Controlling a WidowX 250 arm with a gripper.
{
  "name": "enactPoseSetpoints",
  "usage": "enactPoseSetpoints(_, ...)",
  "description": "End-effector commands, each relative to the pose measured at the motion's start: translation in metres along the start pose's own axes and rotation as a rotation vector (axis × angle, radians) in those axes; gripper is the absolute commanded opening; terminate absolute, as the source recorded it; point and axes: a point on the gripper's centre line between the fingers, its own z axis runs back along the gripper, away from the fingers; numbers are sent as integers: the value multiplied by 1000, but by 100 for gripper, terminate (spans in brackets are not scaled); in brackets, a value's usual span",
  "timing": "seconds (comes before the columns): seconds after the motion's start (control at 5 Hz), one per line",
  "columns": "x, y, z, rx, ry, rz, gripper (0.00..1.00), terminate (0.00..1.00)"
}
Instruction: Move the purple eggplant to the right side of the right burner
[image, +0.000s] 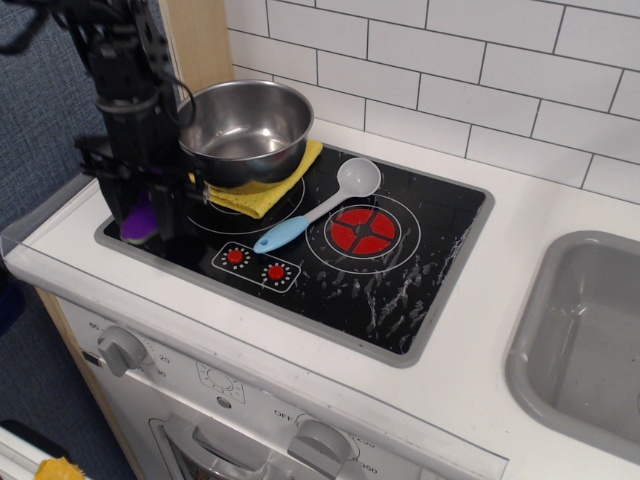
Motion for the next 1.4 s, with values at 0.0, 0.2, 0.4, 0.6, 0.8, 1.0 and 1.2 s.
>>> enactPoseSetpoints(0.0, -9, -12, 55, -9, -86, -12, 0, 0)
enactPoseSetpoints(0.2, -7, -42, 72, -11, -91, -105, 0, 0)
enactPoseSetpoints(0.4, -2, -79, 83, -9, -80, -223, 0, 0)
enactPoseSetpoints(0.6, 5, -105, 91, -26, -99, -306, 0, 0)
enactPoseSetpoints(0.8, 25, -123, 94, -22, -125, -336, 0, 0)
enactPoseSetpoints(1.0, 56, -136, 84, -10, -153, -312, 0, 0)
enactPoseSetpoints(1.2, 73, -147, 62, -58, -109, -294, 0, 0)
